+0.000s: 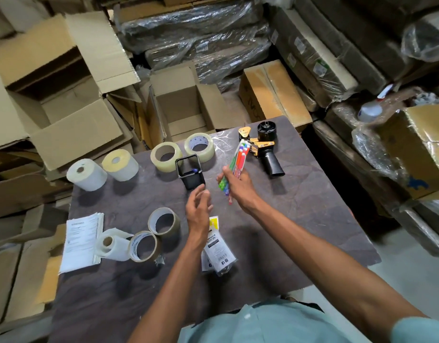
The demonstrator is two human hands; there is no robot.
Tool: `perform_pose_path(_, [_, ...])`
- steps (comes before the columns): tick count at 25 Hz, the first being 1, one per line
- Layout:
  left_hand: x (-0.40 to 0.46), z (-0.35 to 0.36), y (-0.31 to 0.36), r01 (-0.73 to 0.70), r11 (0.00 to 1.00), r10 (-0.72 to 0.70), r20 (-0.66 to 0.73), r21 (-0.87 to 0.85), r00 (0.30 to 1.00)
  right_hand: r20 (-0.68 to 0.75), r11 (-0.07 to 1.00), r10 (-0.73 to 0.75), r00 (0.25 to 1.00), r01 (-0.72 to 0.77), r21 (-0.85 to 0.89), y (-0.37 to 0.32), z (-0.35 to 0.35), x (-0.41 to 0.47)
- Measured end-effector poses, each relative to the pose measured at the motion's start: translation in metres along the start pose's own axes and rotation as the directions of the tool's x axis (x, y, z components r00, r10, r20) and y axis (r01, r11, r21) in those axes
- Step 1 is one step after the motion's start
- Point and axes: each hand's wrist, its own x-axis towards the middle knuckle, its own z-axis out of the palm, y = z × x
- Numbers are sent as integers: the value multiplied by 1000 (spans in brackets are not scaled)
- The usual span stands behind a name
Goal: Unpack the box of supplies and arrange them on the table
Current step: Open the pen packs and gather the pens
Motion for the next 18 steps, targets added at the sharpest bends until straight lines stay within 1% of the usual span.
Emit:
perform_pose_path(3, [1, -20, -3, 18, 1000, -19, -63, -15, 998, 51, 999, -48, 998, 47, 28, -24, 25, 24])
perform_pose_path(6, [-2, -33, -13, 45, 999, -44, -91, 14, 995, 56, 997, -74, 996, 71, 43, -48, 50, 51])
perform_pose_path(11, [-9, -47, -18, 21, 996, -18, -43, 82, 999, 72, 996, -72, 995, 67, 60, -76, 88, 91])
perform_pose_path(16, [-5, -49, -24, 11, 992, -7, -34, 126, 999, 91, 996, -83, 992, 79, 40, -65, 116, 97])
perform_pose_path(18, [-4, -49, -27, -9, 990, 13, -28, 143, 1000, 107, 996, -68, 992, 73, -45, -49, 118, 98])
